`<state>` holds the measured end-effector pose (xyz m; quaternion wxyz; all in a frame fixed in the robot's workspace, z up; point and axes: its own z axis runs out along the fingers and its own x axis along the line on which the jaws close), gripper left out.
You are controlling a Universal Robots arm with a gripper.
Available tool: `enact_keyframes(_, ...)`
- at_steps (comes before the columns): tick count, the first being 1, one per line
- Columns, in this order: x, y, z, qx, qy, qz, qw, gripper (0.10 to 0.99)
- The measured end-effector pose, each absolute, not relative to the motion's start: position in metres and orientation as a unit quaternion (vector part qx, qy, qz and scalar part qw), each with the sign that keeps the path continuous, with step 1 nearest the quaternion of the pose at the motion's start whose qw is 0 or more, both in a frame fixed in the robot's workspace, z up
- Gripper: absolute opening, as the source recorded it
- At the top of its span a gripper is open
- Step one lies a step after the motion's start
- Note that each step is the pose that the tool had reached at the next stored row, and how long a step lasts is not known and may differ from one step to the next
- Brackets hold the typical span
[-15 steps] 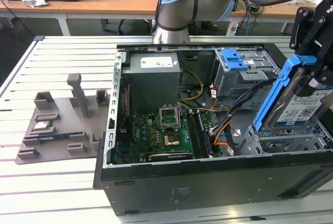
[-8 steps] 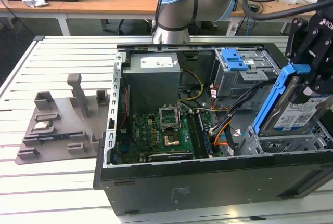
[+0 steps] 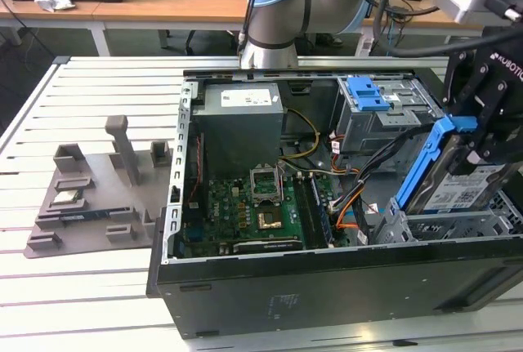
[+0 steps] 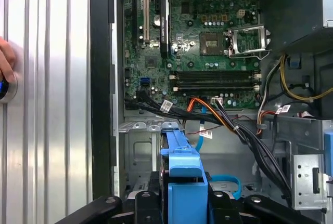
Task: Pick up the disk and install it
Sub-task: 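Insert the disk into the insertion slot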
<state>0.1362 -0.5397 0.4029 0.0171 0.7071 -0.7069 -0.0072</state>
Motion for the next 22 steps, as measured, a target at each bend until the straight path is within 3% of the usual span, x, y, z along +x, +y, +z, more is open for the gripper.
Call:
enact_keyframes(15, 0.136, -0.54, 0.381, 0.707, -0.707, -0.008, 0.017, 0.365)
enact_keyframes(17, 0.136, -0.54, 0.382, 0.707, -0.707, -0.007, 0.017, 0.376)
enact_keyframes(18, 0.136, -0.54, 0.382, 0.707, -0.707, -0.007, 0.017, 0.439)
enact_keyframes(22, 0.136, -0.54, 0.382, 0.707, -0.707, -0.007, 0.017, 0.427)
